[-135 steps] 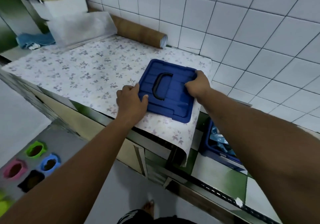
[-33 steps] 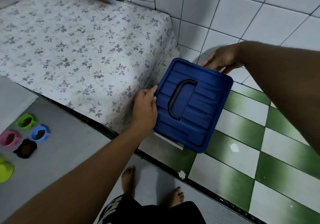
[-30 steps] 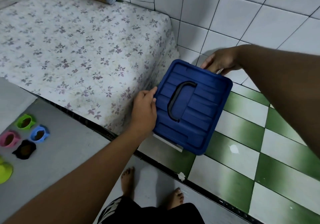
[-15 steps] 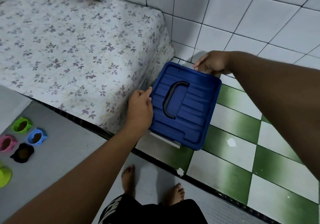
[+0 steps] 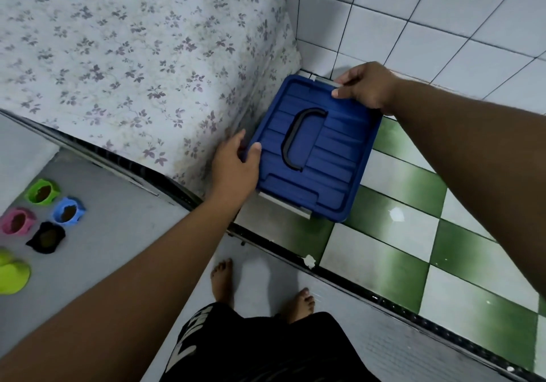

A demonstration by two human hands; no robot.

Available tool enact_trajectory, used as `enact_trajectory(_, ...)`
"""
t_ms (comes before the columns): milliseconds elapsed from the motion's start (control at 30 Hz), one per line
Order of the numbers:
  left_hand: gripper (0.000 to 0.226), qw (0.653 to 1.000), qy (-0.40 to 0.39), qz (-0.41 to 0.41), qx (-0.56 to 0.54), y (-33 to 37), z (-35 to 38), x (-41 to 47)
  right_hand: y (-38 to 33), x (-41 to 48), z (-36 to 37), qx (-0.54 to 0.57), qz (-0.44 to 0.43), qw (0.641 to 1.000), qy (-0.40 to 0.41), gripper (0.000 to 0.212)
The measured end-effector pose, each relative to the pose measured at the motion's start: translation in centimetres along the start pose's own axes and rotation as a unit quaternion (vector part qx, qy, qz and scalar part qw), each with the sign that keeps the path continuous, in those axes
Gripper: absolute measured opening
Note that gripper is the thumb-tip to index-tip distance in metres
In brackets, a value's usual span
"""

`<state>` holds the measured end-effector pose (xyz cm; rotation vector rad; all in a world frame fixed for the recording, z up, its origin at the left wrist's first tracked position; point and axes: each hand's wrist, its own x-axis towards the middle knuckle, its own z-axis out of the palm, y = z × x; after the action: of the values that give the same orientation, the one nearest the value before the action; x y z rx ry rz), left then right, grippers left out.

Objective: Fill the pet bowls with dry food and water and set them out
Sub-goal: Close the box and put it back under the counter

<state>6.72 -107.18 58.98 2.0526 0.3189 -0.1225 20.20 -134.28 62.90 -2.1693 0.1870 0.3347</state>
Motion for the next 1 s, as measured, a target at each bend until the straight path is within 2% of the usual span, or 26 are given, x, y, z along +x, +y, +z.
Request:
enact_trajectory(100, 0.050, 0.991, 0.005, -0.094, -0.097, -1.0, -0.6, -3.2, -0.1, -0.3, 0.4, -0.007, -0.003, 1.000, 0.014, 0.038)
enact_trajectory(200, 0.057, 0.944, -0.049, -0.172, -0.278, -2.0, -0.4, -6.6, -0.2, -0.7, 0.7, -0.037, -0.016, 0.998, 0.041, 0.037)
enact_trajectory(300, 0.063, 0.901, -0.097, -0.184, -0.380, -3.0, 1.0, -8.8, -0.2, -0.9, 1.1, -0.063, -0.025, 0.996, 0.066, 0.032)
enact_trajectory(367, 0.076, 0.891, -0.104, -0.170, -0.408, -3.4, 2.2, -9.7, -0.4, -1.0, 1.3, -0.077, -0.028, 0.994, 0.073, 0.031)
enact_trajectory(433, 0.078, 0.881, -0.100, -0.156, -0.434, -3.4, 2.9, -10.0, -0.5, -1.0, 1.4, -0.092, -0.031, 0.992, 0.085, 0.030)
enact_trajectory(633, 0.057, 0.860, -0.062, -0.155, -0.483, -3.3, 2.9, -8.8, -0.6, -1.2, 1.9, -0.117, -0.037, 0.986, 0.115, 0.025)
enact_trajectory(800, 0.053, 0.860, -0.093, -0.149, -0.480, -3.1, 2.7, -8.7, -0.6, -1.2, 2.2, -0.126, -0.042, 0.981, 0.142, 0.018)
enact_trajectory(933, 0.030, 0.862, -0.119, -0.147, -0.471, -2.7, 2.9, -8.6, -0.5, -1.1, 2.8, -0.133, -0.038, 0.977, 0.164, 0.011)
enact_trajectory(1000, 0.027, 0.860, -0.121, -0.149, -0.472, -2.6, 3.0, -8.6, -0.4, -1.1, 3.1, -0.133, -0.039, 0.975, 0.173, 0.015)
